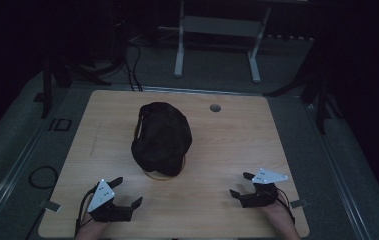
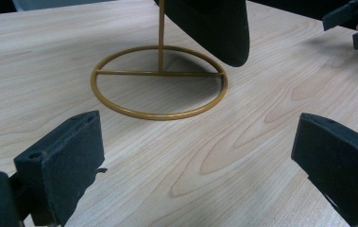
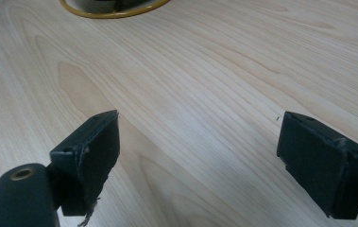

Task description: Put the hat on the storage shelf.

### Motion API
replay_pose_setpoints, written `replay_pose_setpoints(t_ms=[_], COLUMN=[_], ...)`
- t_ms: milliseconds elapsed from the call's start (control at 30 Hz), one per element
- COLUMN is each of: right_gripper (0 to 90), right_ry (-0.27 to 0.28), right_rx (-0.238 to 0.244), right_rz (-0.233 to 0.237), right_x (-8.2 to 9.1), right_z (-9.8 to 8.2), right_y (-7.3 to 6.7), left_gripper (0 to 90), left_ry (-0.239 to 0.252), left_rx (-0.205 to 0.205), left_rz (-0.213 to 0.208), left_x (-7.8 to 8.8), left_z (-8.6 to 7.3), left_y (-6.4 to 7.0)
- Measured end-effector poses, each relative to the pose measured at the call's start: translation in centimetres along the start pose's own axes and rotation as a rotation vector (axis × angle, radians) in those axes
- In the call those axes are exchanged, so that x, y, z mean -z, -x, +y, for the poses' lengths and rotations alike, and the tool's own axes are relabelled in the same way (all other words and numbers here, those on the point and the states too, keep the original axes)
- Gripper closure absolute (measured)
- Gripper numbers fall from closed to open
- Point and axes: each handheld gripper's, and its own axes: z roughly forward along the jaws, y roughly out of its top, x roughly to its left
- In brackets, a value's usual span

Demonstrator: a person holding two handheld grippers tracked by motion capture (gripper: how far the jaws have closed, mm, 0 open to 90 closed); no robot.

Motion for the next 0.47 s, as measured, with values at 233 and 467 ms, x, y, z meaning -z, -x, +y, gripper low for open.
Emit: replay_pose_setpoints(t_ms=[233,467], right_gripper=[13.7,13.7], right_ry=[0.015,0.035], right_rx=[-0.03,-0.034], right_rz=[-0.026,-0.036], right_x=[0.59,0.79], right_z=[-0.65,-0.48], right_y=[0.95,1.11], left_gripper=[3.6,3.6], left_ry=[0.003,0.008], left_rx=[-0.001,-0.002], left_rz=[-0.002,-0.004], left_x=[0.02,0.06], left_z=[0.0,0.0], left_y=[0.03,0.05])
